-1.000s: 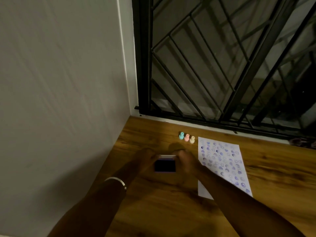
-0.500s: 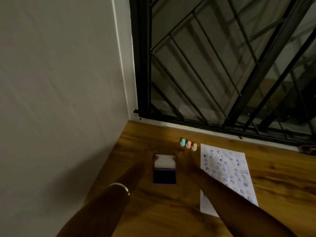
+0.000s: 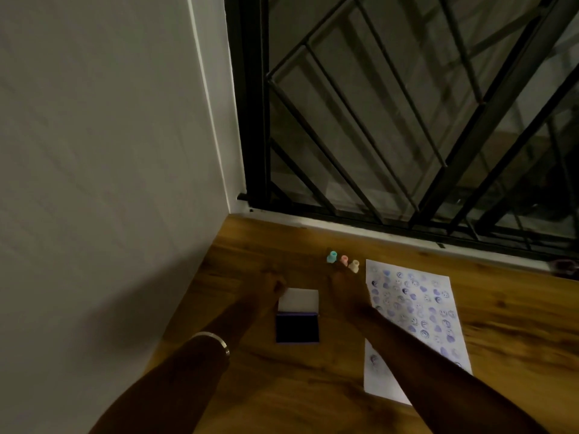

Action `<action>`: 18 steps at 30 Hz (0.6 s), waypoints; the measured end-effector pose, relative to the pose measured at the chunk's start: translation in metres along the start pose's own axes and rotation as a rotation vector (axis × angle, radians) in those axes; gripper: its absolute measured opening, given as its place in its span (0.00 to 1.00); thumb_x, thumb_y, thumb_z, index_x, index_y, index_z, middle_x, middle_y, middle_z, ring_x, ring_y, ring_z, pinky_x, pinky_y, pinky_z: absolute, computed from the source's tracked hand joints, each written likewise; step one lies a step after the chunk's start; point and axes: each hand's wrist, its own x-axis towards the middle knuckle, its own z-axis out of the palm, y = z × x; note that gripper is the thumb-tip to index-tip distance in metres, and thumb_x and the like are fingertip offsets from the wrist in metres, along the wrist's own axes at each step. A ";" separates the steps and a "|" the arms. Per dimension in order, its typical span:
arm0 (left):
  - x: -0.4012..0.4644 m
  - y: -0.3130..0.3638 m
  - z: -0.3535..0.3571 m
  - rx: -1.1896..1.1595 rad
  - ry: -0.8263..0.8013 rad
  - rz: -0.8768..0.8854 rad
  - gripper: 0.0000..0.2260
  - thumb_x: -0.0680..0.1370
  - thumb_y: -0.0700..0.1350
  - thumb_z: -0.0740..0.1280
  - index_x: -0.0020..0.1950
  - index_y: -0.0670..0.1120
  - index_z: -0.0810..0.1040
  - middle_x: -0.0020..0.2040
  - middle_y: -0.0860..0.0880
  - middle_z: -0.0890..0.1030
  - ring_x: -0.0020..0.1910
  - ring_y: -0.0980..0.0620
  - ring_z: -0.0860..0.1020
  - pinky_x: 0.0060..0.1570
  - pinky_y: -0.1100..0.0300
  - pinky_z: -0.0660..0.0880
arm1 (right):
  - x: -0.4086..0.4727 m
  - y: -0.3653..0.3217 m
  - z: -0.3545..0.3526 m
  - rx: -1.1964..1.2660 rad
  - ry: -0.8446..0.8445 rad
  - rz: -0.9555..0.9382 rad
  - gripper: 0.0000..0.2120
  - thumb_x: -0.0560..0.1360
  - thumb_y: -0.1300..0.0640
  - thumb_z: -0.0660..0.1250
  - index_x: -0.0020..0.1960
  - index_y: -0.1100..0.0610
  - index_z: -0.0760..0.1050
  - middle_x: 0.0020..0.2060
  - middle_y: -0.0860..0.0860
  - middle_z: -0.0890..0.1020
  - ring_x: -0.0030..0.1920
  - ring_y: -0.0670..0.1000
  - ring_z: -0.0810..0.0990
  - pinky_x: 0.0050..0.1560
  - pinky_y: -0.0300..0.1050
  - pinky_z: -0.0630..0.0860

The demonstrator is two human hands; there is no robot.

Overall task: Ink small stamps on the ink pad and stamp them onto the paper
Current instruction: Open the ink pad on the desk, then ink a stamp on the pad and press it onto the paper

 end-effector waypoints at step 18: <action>-0.001 0.023 0.010 -0.043 0.100 0.119 0.11 0.81 0.45 0.60 0.52 0.42 0.79 0.49 0.42 0.81 0.49 0.46 0.78 0.52 0.55 0.75 | 0.002 0.043 -0.006 0.121 0.044 0.298 0.14 0.80 0.55 0.58 0.64 0.58 0.69 0.54 0.59 0.79 0.52 0.57 0.79 0.51 0.54 0.78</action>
